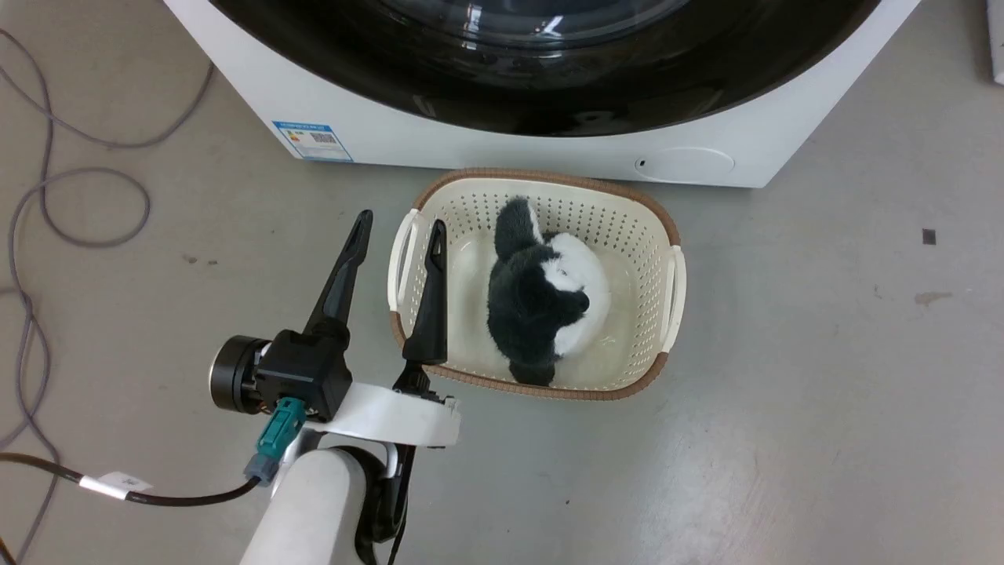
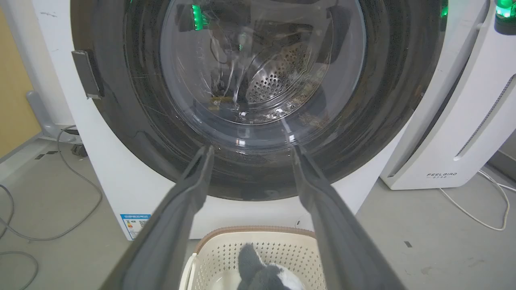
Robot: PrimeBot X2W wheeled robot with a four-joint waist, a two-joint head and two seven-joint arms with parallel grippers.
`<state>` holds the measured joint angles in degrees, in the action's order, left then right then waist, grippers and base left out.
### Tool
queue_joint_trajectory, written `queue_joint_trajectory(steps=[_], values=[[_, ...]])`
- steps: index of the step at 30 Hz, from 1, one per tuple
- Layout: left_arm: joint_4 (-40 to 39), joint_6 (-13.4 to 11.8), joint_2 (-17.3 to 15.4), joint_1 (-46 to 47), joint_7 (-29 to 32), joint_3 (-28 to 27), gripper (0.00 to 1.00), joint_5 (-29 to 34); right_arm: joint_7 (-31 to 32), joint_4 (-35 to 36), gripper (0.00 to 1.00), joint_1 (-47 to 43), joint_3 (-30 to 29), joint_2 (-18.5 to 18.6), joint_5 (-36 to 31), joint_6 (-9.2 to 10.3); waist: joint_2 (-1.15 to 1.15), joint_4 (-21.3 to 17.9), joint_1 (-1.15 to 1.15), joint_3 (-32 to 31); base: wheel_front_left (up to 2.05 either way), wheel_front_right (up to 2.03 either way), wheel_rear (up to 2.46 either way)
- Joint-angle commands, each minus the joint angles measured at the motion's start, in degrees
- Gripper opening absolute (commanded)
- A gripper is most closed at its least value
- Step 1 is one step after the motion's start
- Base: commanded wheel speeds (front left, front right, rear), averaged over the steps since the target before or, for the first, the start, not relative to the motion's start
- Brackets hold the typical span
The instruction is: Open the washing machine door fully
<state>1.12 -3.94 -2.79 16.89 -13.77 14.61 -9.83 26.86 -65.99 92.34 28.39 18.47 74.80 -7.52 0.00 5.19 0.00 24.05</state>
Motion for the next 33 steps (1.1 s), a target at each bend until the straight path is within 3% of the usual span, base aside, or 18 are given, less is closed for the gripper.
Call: queue_joint_trajectory(steps=[1, 14, 33], values=[[0.05, -0.47, -0.09, 1.38, -0.75, 0.62, 1.00, -0.47, 2.04, -1.59, 0.00, 2.65, 1.37, -0.15, 2.47, 0.03, 0.00, 0.13, 0.00, 0.44, 0.00, 0.00, 0.00], [0.49, -0.80, -0.09, 1.28, -1.23, 0.98, 1.00, -0.55, 13.80, 2.39, 0.00, -0.24, 3.50, 1.07, 6.63, 0.03, 0.00, -0.58, 0.00, -0.26, 0.00, 0.00, 0.00], [2.29, -0.71, -0.09, -0.15, -1.23, 0.92, 1.00, -0.75, 21.80, 9.82, 0.00, -10.53, 2.89, 2.55, 9.82, 0.03, 0.00, -1.38, 0.00, -4.32, 0.00, 0.00, 0.00]])
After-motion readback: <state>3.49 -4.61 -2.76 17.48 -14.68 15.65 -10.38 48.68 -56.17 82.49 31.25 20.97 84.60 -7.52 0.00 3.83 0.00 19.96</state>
